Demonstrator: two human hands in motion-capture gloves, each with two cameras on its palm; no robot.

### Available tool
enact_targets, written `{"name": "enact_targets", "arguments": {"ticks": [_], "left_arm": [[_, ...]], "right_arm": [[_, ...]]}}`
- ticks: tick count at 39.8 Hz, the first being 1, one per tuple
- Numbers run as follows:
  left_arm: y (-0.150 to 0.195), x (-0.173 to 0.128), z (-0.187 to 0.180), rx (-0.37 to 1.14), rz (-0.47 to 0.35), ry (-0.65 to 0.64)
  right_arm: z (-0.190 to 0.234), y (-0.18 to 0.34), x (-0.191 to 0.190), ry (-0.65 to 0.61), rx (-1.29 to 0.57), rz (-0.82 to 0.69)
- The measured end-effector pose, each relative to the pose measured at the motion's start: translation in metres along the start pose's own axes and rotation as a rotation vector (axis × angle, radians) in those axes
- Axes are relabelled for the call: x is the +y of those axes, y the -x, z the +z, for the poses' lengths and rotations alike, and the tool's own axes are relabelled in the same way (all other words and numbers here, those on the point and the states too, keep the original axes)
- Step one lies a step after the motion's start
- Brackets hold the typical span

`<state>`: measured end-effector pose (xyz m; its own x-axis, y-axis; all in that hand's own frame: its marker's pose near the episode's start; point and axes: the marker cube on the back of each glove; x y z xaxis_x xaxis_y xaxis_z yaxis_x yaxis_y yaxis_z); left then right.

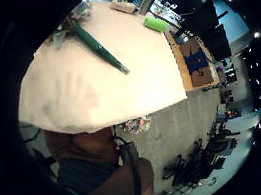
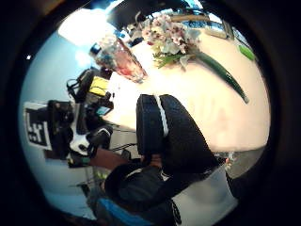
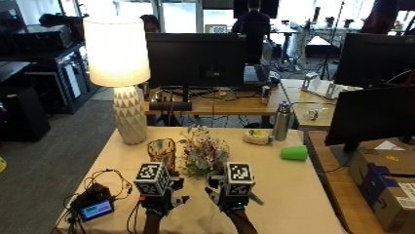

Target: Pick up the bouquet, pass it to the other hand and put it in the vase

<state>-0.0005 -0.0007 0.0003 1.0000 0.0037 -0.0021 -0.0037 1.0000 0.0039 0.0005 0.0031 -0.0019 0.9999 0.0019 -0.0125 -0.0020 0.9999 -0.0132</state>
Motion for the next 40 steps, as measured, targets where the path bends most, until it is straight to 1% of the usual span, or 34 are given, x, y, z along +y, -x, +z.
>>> {"name": "enact_targets", "arguments": {"ticks": [11, 25, 31, 35, 40], "left_arm": [[0.007, -0.002, 0.004, 0.022, -0.009, 0.013], [0.005, -0.003, 0.001, 0.020, -0.012, 0.026], [0.004, -0.003, 0.001, 0.022, -0.009, 0.032], [0.005, -0.005, 0.001, 0.024, 0.002, 0.019], [0.009, -0.005, 0.000, 0.029, -0.006, 0.014]], "right_arm": [[0.000, 0.008, -0.002, 0.001, 0.002, -0.024], [0.002, 0.009, -0.003, -0.008, -0.001, -0.048], [-0.001, 0.007, 0.001, 0.009, -0.006, -0.048], [-0.003, -0.005, 0.001, 0.022, 0.004, -0.043], [-0.007, -0.035, -0.006, 0.019, 0.019, -0.005]]}}
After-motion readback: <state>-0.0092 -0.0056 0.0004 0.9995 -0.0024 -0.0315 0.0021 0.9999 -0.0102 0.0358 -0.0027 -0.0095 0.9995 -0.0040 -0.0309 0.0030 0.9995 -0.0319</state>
